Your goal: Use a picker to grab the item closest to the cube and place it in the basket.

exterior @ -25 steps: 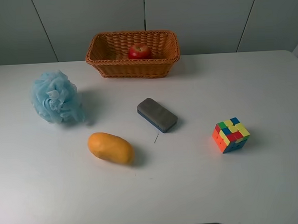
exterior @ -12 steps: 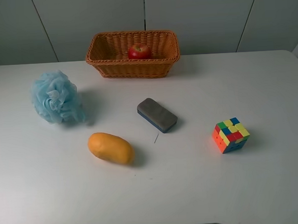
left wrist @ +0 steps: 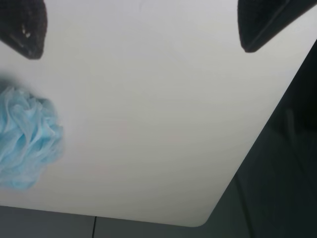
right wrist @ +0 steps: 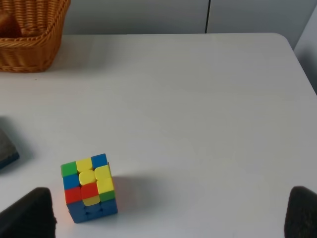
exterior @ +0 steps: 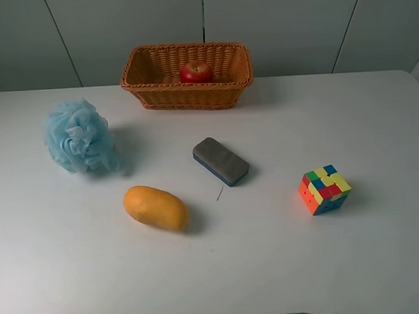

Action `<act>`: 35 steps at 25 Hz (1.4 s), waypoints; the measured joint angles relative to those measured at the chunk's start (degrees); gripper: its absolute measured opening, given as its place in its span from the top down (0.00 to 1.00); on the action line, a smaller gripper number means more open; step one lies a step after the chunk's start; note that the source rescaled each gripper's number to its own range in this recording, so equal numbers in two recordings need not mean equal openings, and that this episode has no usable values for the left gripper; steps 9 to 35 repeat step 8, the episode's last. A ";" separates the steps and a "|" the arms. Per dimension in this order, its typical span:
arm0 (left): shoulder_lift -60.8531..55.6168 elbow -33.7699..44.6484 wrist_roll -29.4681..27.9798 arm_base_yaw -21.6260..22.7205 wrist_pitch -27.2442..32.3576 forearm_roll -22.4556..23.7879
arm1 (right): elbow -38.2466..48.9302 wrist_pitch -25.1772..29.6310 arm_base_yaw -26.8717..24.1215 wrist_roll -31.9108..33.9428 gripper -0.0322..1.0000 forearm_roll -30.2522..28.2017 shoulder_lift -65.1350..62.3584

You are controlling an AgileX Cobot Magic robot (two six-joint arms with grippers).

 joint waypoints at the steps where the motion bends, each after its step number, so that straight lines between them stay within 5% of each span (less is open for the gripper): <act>1: 0.00 0.00 0.00 0.00 -0.01 0.00 | 0.00 0.00 0.00 0.00 0.00 0.00 0.00; 35: 0.00 0.00 0.20 0.00 0.20 0.00 | 0.00 0.00 0.00 0.21 0.00 0.00 0.00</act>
